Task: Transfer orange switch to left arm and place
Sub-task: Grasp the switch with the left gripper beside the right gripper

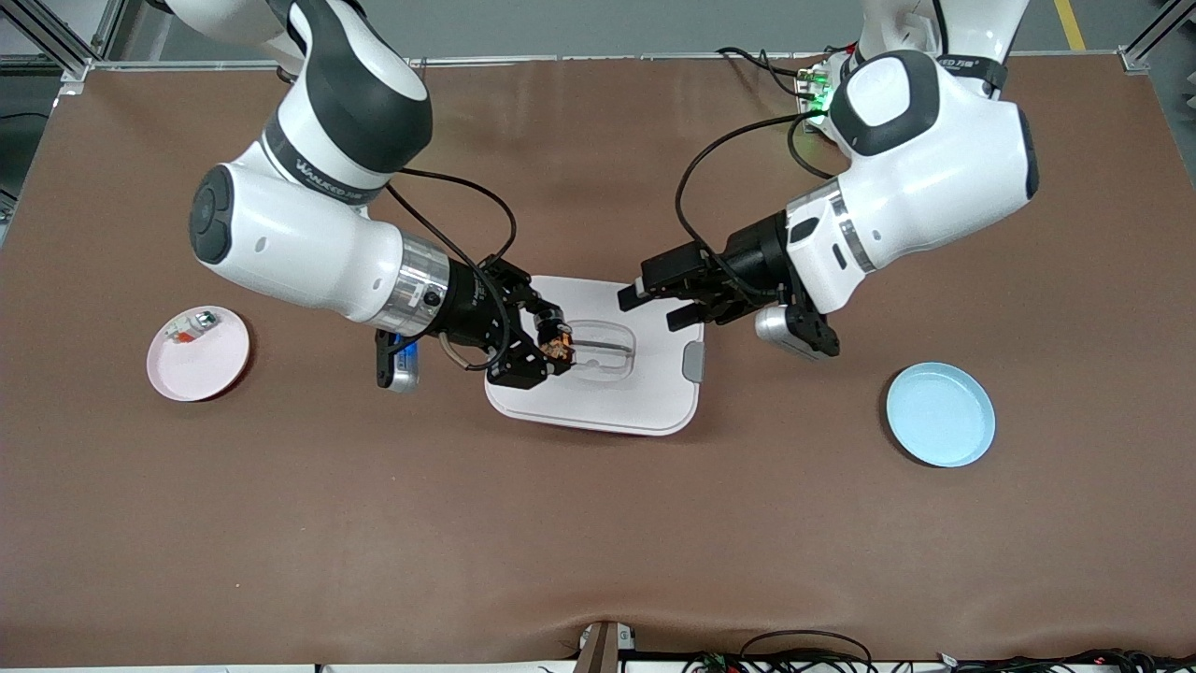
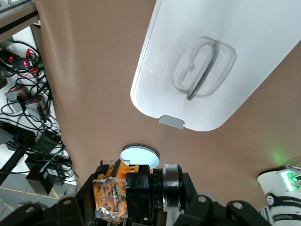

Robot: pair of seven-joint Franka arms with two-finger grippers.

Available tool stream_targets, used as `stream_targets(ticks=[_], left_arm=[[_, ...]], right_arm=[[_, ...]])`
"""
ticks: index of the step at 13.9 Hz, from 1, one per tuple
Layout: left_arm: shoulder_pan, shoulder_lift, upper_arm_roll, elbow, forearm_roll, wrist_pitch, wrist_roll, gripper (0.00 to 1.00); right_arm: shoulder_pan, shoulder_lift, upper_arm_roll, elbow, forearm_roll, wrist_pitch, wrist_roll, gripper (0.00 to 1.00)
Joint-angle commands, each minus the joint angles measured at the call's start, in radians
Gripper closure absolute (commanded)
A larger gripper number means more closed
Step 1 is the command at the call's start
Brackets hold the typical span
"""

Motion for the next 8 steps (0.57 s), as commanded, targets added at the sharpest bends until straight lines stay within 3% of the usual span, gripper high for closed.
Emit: stream_targets(ticks=[1,8], left_arm=[[-0.025,0.038,0.002,0.022,-0.03,0.032,0.003,0.0],[-0.047,0.1,0.002,0.074,-0.027,0.081,0.041,0.0]], right_arm=[[0.026,0.036,-0.013,0.046,0.016,0.034,0.052,1.0],[0.054,0.048,-0.011,0.072,0.016,0.099,0.109,1.0]])
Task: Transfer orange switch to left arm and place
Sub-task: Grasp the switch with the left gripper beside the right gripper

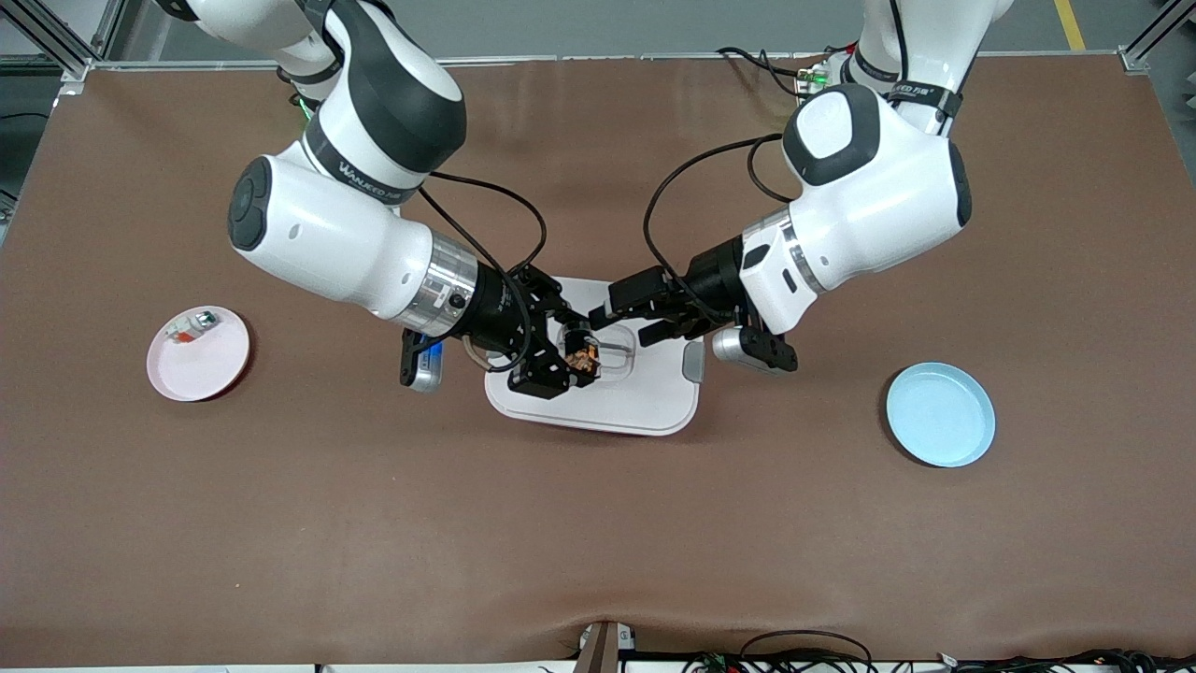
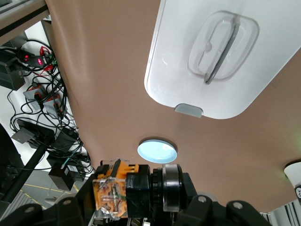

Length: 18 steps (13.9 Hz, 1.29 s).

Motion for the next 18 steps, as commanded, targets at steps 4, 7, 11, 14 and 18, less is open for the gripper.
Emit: stream_targets(ticks=[4,7,11,14,18], left_arm=[[-0.014,0.052,0.002,0.063,-0.015,0.031,0.072,0.0],[-0.019,0.059,0.002,0.061,-0.015,0.045,0.103,0.0],[-0.018,0.058,0.002,0.061,-0.023,0.048,0.106,0.0],[-0.01,0.053,0.002,0.058,-0.009,0.05,0.128,0.0],[-0.004,0.056,0.002,0.055,-0.016,0.05,0.194,0.0]], right_arm=[[0.048,0.031,-0.012,0.058,0.016,0.025,0.067,1.0],[0.053,0.047,-0.014,0.078,0.016,0.03,0.076,1.0],[0.063,0.068,-0.012,0.098,0.014,0.064,0.092,1.0],[0.062,0.067,-0.014,0.098,0.016,0.061,0.092,1.0],[0.062,0.068,-0.016,0.098,0.016,0.059,0.092,1.0]])
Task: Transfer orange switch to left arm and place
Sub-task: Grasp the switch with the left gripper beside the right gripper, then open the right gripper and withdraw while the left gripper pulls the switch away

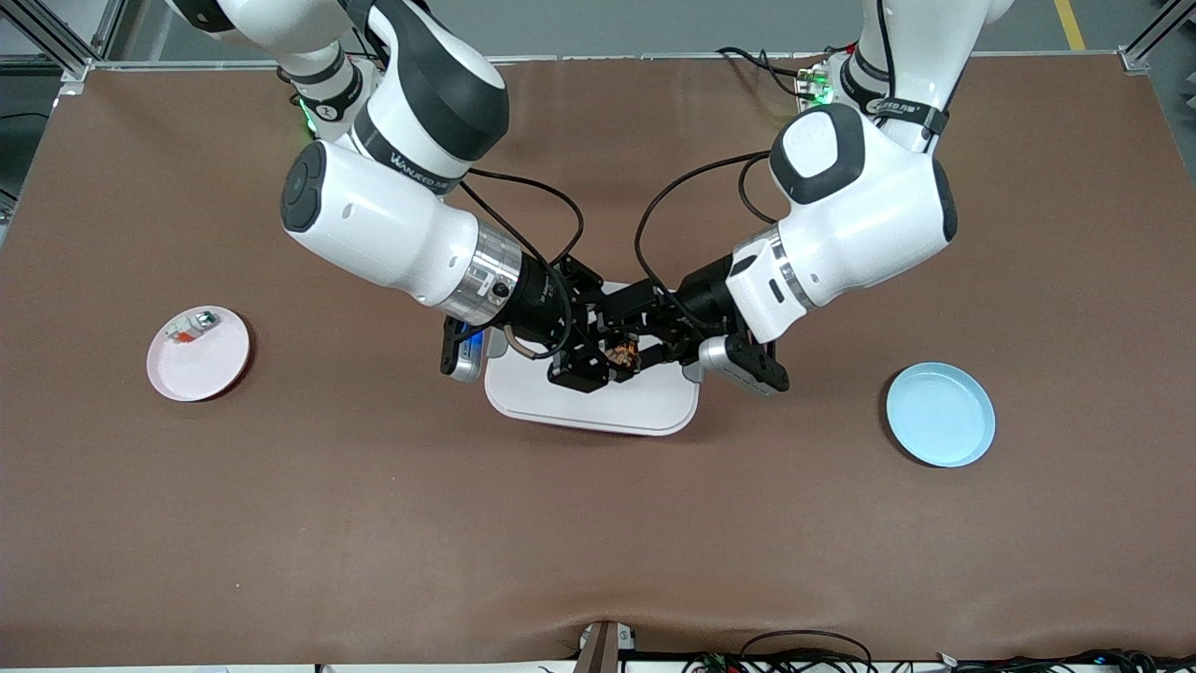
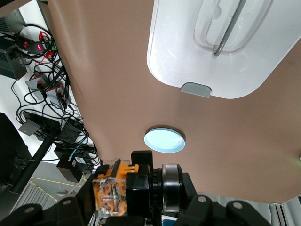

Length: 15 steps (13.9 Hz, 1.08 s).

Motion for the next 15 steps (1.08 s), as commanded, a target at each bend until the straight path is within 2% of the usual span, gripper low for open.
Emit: stream_targets(ticks=[1,2,4,5,12,14,15], left_arm=[[0.0,0.009,0.001,0.014,-0.018,0.009,0.043,0.23],[0.0,0.009,0.001,0.014,-0.021,0.009,0.043,0.47],[0.002,0.009,0.001,0.014,-0.026,0.009,0.046,0.88],[0.002,0.011,0.001,0.015,-0.026,0.009,0.048,1.0],[0.002,0.011,0.001,0.015,-0.024,0.009,0.072,1.0],[0.002,0.011,0.001,0.015,-0.024,0.009,0.072,1.0],[0.002,0.011,0.001,0.015,-0.024,0.009,0.072,1.0]], right_arm=[[0.01,0.02,-0.013,0.041,0.016,-0.004,0.02,1.0],[0.01,0.02,-0.013,0.041,0.016,-0.004,0.02,1.0],[0.01,0.02,-0.013,0.041,0.016,-0.003,0.02,1.0],[0.01,0.02,-0.013,0.041,0.016,-0.003,0.02,1.0],[-0.002,0.018,-0.012,0.041,0.016,-0.024,0.02,1.0],[-0.009,0.017,-0.015,0.041,0.014,-0.037,0.02,0.0],[-0.012,0.017,-0.016,0.041,0.016,-0.038,0.019,0.0]])
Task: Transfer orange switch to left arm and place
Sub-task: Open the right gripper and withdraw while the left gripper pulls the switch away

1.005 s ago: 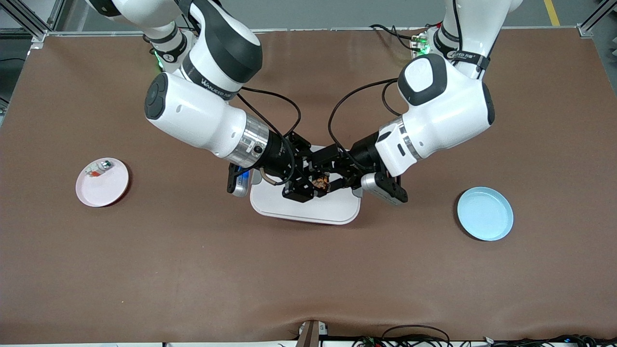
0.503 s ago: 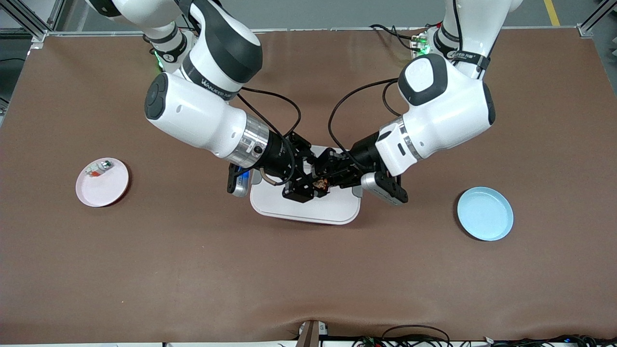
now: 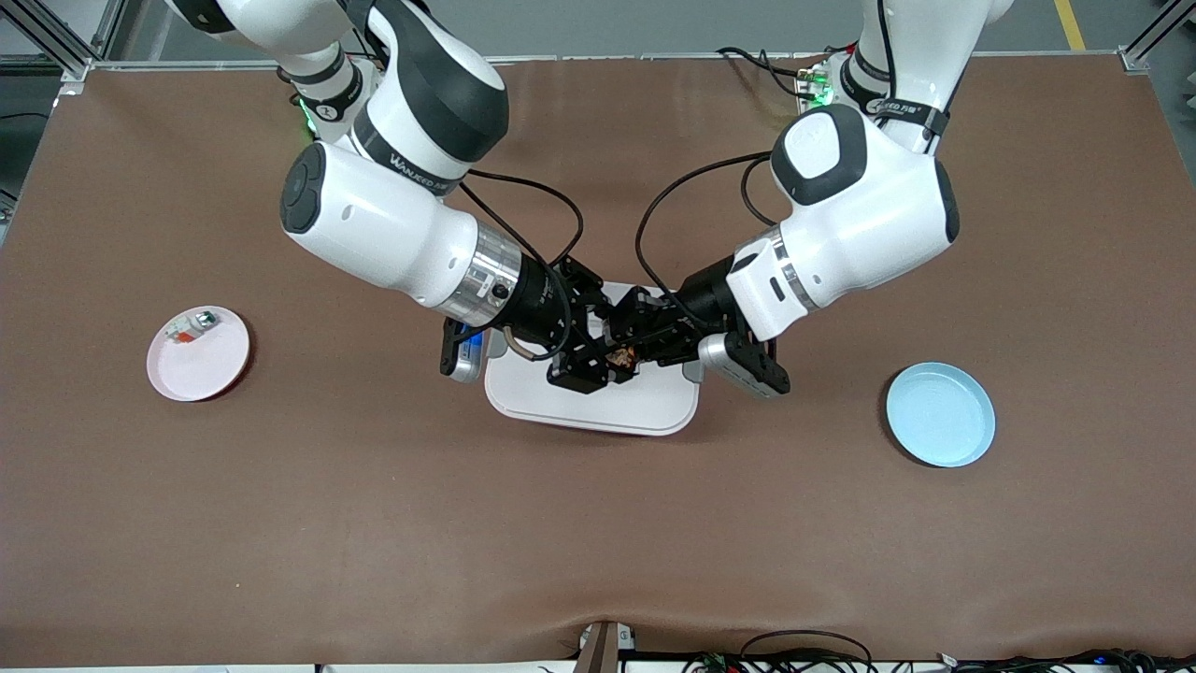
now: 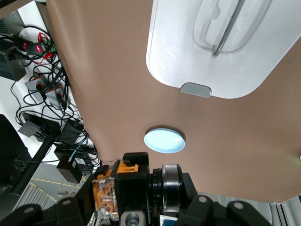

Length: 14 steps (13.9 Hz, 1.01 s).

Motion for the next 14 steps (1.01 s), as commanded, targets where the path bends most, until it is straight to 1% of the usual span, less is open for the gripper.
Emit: stream_targets(ticks=[1,4,6,9,12,14], left_arm=[[0.002,0.009,0.001,0.012,-0.021,0.008,0.039,1.0],[0.003,0.009,0.001,0.011,-0.021,0.008,0.041,1.0],[0.008,-0.005,0.001,0.005,-0.021,-0.006,0.038,1.0],[0.043,-0.034,0.001,0.002,-0.019,-0.087,0.025,1.0],[0.084,-0.086,0.004,-0.024,-0.005,-0.196,0.018,1.0],[0.127,-0.115,0.007,-0.026,0.017,-0.291,0.018,1.0]], right_arm=[[-0.029,0.012,-0.007,0.036,0.014,-0.029,0.009,0.0],[-0.077,0.01,-0.004,0.064,0.014,-0.075,-0.009,0.0],[-0.115,0.007,-0.004,0.085,0.015,-0.17,-0.098,0.0],[-0.194,-0.008,-0.005,0.098,0.014,-0.354,-0.279,0.0],[-0.261,-0.025,-0.015,0.098,-0.008,-0.519,-0.467,0.0],[-0.287,-0.036,-0.013,0.096,-0.087,-0.598,-0.578,0.0]])
